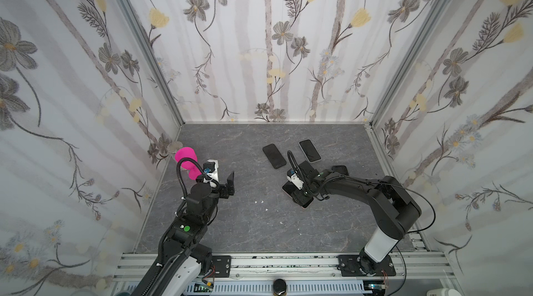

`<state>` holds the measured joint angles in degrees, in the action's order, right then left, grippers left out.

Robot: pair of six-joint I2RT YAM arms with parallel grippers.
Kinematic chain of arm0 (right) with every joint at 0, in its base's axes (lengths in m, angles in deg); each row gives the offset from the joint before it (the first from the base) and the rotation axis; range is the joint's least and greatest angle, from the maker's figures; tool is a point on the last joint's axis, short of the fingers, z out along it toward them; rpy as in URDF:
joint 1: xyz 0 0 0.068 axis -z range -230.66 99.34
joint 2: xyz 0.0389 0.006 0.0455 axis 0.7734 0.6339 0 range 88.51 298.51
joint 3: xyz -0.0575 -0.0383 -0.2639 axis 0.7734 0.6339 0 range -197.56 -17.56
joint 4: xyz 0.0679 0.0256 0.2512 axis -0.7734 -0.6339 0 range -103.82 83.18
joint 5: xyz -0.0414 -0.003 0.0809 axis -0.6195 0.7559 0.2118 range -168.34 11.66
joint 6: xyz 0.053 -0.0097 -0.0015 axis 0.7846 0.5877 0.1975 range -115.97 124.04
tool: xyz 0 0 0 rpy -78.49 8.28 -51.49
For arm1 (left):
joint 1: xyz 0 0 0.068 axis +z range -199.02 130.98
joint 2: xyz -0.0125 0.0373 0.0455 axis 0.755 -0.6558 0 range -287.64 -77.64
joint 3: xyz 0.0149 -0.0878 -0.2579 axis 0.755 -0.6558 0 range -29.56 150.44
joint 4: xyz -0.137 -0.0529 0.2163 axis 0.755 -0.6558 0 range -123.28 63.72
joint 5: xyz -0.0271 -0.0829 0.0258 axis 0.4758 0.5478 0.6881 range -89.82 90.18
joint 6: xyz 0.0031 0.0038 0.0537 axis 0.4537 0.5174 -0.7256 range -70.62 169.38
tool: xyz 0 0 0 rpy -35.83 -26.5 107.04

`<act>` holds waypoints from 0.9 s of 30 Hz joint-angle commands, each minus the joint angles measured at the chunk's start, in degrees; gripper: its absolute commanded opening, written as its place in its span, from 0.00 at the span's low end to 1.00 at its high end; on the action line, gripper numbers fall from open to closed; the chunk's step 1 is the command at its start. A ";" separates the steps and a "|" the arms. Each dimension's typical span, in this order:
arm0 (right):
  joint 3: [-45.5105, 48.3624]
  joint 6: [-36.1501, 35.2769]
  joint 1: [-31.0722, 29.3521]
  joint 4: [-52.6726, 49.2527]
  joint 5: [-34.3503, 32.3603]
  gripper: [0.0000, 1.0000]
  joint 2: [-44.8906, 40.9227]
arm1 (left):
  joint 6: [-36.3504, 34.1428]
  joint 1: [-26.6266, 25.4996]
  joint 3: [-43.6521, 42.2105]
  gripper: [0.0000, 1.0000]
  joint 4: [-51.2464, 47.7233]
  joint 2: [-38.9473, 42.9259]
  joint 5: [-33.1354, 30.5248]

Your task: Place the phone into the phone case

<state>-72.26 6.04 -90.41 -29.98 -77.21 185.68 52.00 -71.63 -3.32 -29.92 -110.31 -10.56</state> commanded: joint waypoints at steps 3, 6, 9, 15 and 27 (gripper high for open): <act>1.07 16.92 -0.49 0.33 -4.83 0.68 -2.89 | 1.25 0.09 1.01 0.86 1.82 -1.45 -1.56; 0.91 21.07 -1.37 -0.01 -6.65 0.70 -3.56 | 1.54 0.03 1.24 0.86 1.45 -2.37 -1.71; 0.54 22.74 -1.82 -1.13 -7.94 0.72 -3.39 | 1.51 0.02 1.32 0.87 0.82 -2.89 -2.30; -0.21 23.14 -1.98 -2.56 -8.31 0.76 -2.41 | 1.51 0.02 1.39 0.87 0.37 -2.84 -3.15; -2.39 23.20 -1.45 -3.64 -9.82 0.84 -9.47 | 3.01 0.02 3.21 0.88 -0.15 -6.95 -4.94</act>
<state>-73.61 28.61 -92.20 -33.30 -84.89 178.40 53.53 -71.63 -1.24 -30.86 -116.36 -13.60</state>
